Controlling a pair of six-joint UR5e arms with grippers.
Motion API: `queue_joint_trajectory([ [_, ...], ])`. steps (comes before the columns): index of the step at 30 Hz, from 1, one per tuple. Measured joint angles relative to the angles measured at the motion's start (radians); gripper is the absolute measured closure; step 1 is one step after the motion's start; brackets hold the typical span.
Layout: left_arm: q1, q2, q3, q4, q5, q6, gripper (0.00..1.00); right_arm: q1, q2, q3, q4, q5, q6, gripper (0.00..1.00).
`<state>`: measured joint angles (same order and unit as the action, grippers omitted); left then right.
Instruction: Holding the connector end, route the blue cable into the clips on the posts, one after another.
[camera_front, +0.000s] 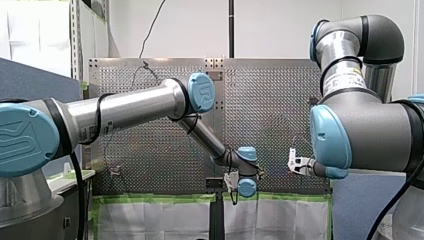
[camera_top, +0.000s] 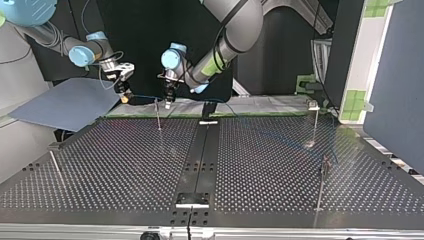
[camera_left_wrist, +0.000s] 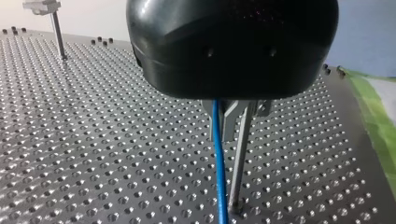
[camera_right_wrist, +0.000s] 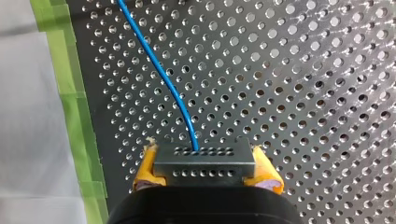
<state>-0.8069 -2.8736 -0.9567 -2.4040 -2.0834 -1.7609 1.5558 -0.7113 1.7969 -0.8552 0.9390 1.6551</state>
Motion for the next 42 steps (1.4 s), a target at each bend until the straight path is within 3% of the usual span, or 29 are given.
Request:
queue_joint_trajectory([
  [5, 0.011, 0.0, 0.005, 0.0, 0.002, 0.001, 1.0, 0.004, 0.0, -0.002, -0.001, 0.006, -0.002, 1.0],
  [10, 0.015, -0.014, 0.01, 0.0, 0.004, 0.003, 1.0, 0.006, 0.0, -0.003, -0.003, 0.034, -0.003, 1.0],
  [19, 0.016, -0.059, 0.062, -0.01, 0.015, 0.003, 1.0, 0.005, 0.001, -0.003, -0.014, 0.063, -0.003, 1.0],
  [35, 0.021, -0.062, 0.073, -0.011, 0.016, 0.002, 1.0, 0.015, 0.001, -0.003, -0.14, 0.037, -0.024, 1.0],
  [42, 0.024, -0.063, 0.076, -0.011, 0.018, 0.002, 1.0, 0.015, 0.003, -0.003, -0.173, 0.039, -0.022, 1.0],
])
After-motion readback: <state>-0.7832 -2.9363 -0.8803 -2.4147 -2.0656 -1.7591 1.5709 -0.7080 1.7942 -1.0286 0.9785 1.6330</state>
